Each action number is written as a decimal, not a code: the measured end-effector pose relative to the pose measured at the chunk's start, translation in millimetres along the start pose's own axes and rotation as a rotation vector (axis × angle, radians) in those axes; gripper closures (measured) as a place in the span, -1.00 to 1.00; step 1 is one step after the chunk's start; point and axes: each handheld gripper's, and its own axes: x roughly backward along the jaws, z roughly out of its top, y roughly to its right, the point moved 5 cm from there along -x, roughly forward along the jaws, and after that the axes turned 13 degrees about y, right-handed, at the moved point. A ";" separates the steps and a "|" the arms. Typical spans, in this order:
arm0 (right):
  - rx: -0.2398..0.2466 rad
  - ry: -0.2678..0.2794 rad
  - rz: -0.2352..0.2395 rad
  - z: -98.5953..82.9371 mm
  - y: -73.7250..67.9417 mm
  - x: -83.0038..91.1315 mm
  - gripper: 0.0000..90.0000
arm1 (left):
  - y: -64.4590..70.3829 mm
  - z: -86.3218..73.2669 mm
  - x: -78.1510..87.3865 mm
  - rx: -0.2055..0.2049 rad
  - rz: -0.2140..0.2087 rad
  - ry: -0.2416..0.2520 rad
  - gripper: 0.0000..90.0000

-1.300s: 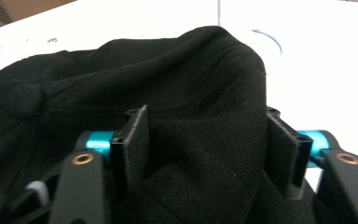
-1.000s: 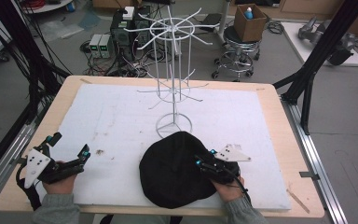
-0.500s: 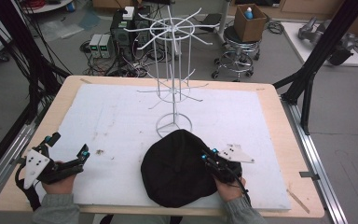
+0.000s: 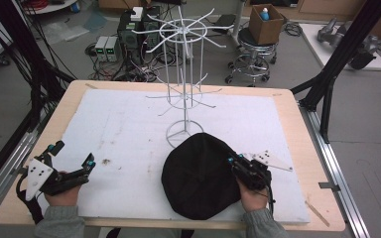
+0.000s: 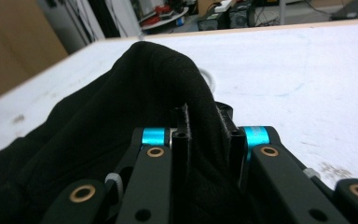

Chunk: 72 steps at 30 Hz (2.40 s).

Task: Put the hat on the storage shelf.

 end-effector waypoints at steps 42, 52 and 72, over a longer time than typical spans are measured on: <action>-0.242 0.219 -0.062 57.1 49.1 57.7 0.75 | 0.4 0.5 0.3 0.000 -0.002 0.002 -0.96; -0.257 0.284 -0.061 72.2 58.0 68.4 0.75 | 0.6 0.5 0.3 -0.003 -0.004 -0.001 -0.96; -0.383 0.348 -0.018 82.0 67.0 79.5 0.75 | 0.9 0.4 0.4 -0.003 -0.006 -0.003 -0.96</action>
